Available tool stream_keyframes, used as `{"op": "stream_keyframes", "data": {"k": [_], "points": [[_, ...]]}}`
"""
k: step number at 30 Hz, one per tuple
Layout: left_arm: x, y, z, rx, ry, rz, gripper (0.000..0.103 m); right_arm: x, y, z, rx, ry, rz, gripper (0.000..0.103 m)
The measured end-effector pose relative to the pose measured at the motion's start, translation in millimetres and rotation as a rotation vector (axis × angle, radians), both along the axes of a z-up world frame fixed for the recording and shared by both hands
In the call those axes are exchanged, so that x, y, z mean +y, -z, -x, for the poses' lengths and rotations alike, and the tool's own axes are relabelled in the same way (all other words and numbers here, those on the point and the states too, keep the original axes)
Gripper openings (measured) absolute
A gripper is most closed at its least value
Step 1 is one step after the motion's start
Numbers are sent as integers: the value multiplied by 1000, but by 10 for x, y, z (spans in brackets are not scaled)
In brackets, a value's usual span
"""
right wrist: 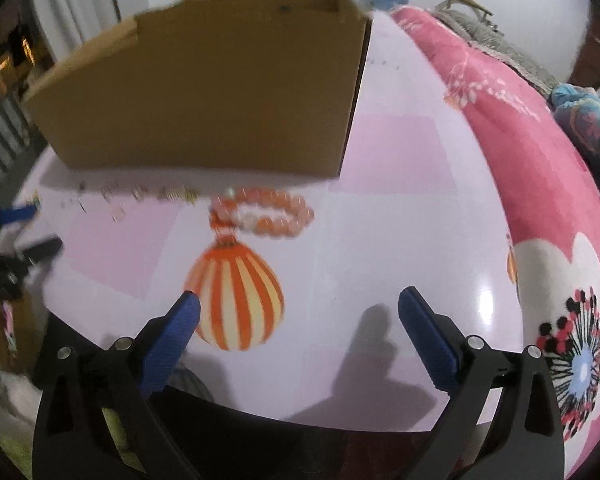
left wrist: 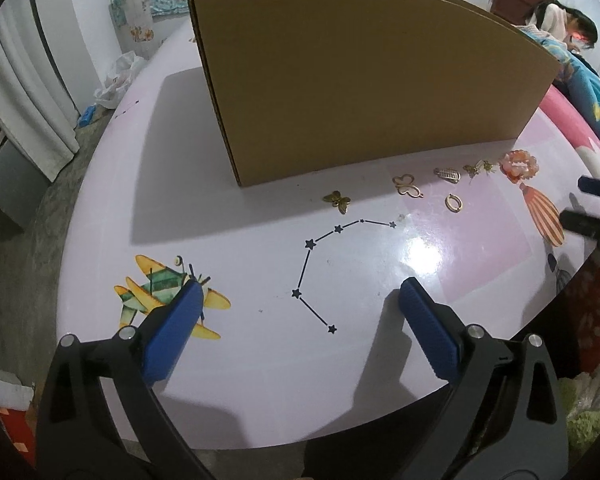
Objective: Organize jewelry
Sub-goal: 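Move both open tools toward the small gold charms beside the box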
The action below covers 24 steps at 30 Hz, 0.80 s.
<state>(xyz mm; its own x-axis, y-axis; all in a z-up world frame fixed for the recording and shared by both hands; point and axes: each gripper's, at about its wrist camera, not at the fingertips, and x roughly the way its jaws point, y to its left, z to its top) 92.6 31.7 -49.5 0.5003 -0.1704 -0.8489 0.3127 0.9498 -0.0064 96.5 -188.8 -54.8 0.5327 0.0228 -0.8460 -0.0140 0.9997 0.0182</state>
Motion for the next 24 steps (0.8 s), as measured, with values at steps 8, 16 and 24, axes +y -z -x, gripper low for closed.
{"op": "stream_keyframes", "data": {"k": [8,16,24], "points": [[19,5,47,-13,40,0,96,260,-215,-5,-99,-96,-169,96],[171,-125,184,-92,42,87,95,523,-146,-118,-79,-190,-267,74],[98,-252,82,-141,121,148,56,672,-49,-193,-60,-234,-300,66]]}}
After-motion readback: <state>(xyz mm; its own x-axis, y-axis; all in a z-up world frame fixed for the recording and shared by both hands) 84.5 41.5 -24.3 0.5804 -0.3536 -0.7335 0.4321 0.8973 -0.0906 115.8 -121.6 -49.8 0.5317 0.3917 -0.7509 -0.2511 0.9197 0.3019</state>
